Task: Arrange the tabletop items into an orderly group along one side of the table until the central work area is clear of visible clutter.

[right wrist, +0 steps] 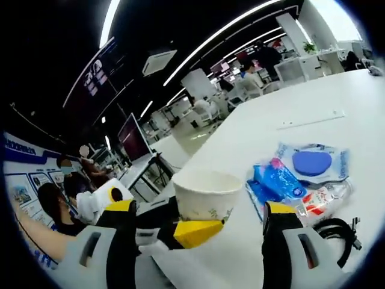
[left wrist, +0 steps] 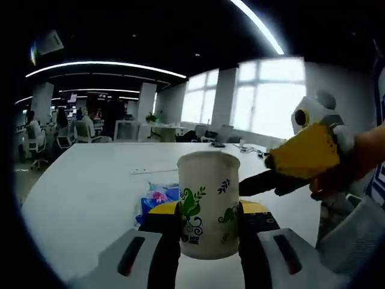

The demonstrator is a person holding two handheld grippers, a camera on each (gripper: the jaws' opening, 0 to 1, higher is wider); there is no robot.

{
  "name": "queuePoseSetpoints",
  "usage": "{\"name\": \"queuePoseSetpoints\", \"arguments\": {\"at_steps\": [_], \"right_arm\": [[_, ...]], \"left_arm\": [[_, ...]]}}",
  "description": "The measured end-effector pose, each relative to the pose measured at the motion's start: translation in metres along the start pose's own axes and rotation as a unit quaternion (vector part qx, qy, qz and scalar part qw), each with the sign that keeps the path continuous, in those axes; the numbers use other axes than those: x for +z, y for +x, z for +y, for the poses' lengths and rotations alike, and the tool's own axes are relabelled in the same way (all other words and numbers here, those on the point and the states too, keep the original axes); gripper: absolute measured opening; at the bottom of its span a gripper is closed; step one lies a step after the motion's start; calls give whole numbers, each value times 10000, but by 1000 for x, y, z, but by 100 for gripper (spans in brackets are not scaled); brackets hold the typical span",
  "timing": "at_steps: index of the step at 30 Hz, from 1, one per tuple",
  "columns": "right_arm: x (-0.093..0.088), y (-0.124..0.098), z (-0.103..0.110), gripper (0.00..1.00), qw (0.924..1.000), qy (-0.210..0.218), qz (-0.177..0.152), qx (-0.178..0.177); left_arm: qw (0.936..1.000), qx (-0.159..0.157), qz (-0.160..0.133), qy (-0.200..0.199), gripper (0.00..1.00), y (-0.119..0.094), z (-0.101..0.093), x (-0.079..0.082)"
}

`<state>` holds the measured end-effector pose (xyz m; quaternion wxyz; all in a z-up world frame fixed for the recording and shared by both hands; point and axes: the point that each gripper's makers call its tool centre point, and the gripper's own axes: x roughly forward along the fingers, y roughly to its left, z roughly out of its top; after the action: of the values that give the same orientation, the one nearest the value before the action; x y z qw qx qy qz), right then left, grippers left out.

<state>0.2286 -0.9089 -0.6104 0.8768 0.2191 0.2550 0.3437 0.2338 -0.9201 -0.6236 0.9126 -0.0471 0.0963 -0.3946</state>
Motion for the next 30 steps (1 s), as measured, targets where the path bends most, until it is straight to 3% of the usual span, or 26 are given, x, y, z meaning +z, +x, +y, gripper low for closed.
{"name": "queuePoseSetpoints", "arguments": {"at_steps": [4, 8, 12, 16, 19, 21, 23, 27, 29, 30], "right_arm": [[4, 7, -8, 81, 9997, 136, -106, -197], [4, 8, -11, 59, 9995, 246, -35, -172], [-4, 7, -10, 52, 9997, 114, 149, -136], [-8, 5, -6, 39, 9981, -578, 181, -94], [-14, 7, 6, 36, 9896, -1402, 183, 263], [-21, 9, 7, 36, 9850, -1669, 258, 361], [-22, 11, 12, 35, 9788, -1974, 82, 549], [-33, 15, 16, 36, 9569, -2793, 39, 797], [-39, 17, 14, 36, 9474, -3072, 6, 895], [-42, 17, 11, 36, 9505, -2971, 12, 908]], "left_arm": [[9999, -99, -62, 22, 34, 0, -9, 0], [9996, -250, -12, 164, 34, -2, -17, -2], [9995, -253, 61, 160, 37, -3, -16, -6], [9992, -251, 206, 229, 43, -7, -17, -13], [9991, -238, 312, 160, 44, -13, -14, -19], [9983, -282, 494, 102, 43, -19, -14, -26], [9976, -257, 636, 72, 41, -28, -11, -32], [9951, -148, 981, 47, 35, -49, -2, -46], [9940, -8, 1087, 131, 38, -62, 5, -50], [9940, 59, 1087, 41, 41, -70, 8, -51]]}}
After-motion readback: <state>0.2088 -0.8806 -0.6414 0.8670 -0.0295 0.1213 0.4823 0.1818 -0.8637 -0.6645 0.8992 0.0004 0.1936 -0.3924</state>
